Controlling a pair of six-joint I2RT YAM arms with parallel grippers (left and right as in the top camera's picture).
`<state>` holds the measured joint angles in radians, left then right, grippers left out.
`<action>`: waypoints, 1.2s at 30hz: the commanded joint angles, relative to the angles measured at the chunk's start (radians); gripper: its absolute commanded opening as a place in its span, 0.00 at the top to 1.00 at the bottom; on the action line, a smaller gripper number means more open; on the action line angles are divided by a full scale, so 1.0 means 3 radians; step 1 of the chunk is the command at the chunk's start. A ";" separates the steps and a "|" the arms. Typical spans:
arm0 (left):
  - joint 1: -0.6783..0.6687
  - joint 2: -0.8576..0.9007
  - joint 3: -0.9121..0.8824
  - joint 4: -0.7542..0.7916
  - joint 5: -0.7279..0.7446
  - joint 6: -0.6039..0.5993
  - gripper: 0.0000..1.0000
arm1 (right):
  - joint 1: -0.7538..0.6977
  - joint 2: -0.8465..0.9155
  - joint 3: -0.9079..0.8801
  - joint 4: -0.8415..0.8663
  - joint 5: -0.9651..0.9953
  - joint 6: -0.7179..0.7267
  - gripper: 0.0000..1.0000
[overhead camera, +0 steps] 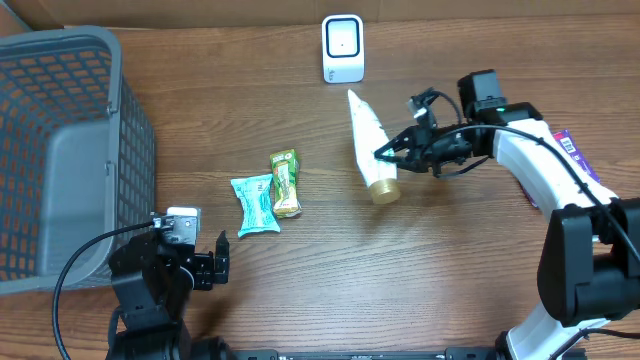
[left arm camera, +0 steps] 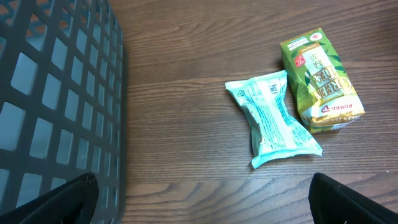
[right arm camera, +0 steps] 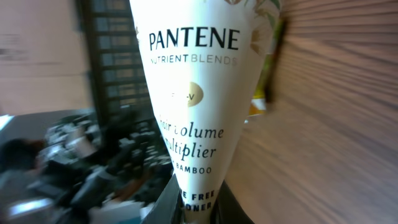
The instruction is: Scan the item barcode
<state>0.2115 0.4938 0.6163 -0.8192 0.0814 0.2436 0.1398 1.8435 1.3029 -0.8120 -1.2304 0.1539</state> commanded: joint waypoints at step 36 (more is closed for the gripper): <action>0.0017 -0.0010 0.0003 0.0011 -0.0014 0.0062 0.00 | 0.0615 -0.0036 -0.0023 -0.0145 0.2838 0.0371 0.57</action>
<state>0.2115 0.4938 0.6163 -0.8192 0.0814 0.2436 0.2909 1.8431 1.1622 -0.7868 -0.5812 0.3431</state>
